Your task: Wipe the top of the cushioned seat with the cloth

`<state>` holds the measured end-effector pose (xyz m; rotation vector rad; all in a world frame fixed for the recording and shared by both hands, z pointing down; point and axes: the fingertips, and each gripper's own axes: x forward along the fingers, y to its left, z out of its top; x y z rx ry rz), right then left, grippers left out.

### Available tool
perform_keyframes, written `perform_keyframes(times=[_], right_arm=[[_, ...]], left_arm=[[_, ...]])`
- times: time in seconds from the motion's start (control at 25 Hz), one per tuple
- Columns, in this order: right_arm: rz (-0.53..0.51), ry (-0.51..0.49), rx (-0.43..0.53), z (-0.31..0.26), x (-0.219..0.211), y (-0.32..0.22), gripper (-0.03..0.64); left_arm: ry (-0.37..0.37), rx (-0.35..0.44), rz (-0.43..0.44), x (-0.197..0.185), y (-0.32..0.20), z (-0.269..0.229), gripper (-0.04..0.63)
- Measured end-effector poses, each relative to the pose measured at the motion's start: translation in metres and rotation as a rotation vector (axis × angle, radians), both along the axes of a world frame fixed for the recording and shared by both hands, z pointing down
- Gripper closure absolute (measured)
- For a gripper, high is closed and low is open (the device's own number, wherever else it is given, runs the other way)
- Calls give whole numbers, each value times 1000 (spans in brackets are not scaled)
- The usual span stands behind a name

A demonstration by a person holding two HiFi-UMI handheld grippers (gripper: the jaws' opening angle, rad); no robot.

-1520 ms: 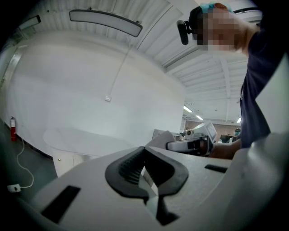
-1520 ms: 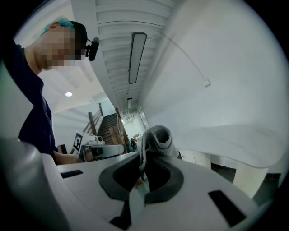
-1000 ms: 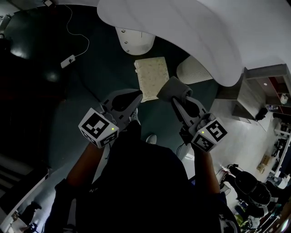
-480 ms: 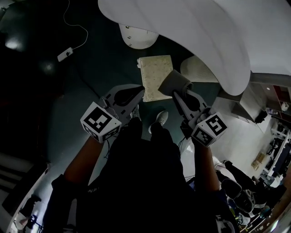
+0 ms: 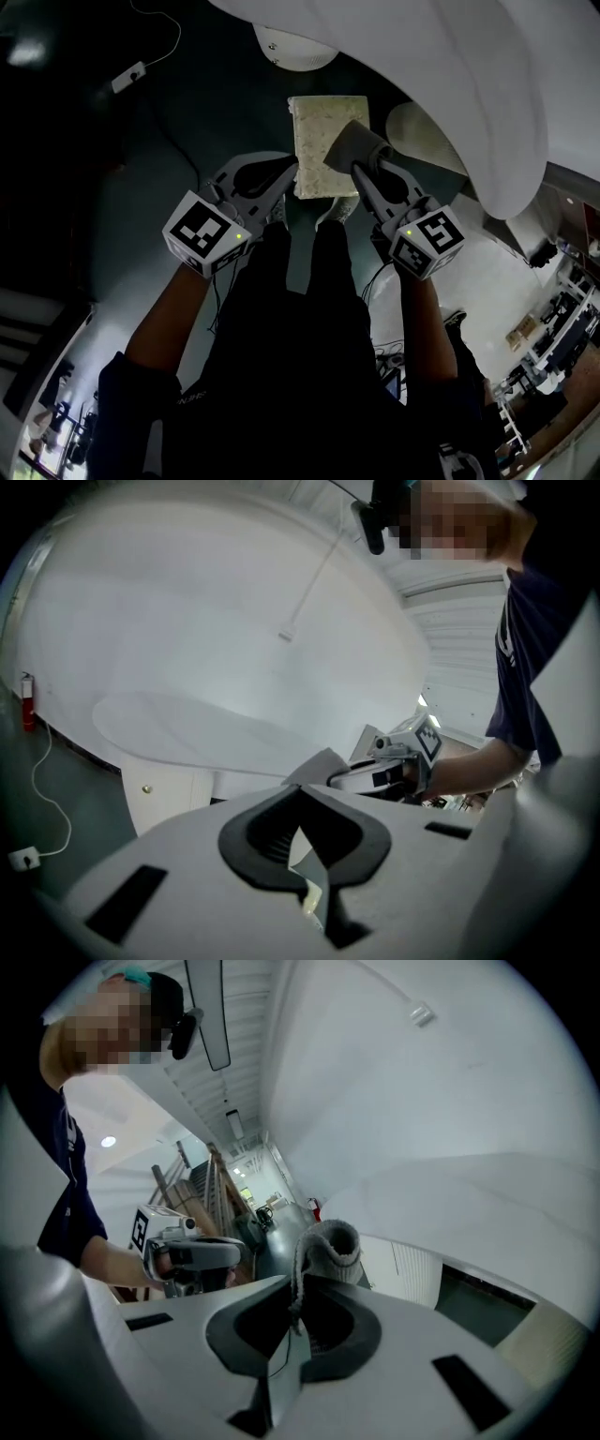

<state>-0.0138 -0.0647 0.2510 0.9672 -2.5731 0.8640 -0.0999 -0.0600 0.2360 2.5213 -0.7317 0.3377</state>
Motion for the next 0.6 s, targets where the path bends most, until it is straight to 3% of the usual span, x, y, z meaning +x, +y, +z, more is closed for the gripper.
perform_keyframes(times=[0.36, 0.6], right_arm=[[-112, 57, -91, 150, 1, -54, 584], [-197, 102, -137, 249, -21, -78, 584]], left_arm=[[-35, -113, -86, 6, -30, 104, 588], [-45, -187, -128, 3, -31, 155, 588]])
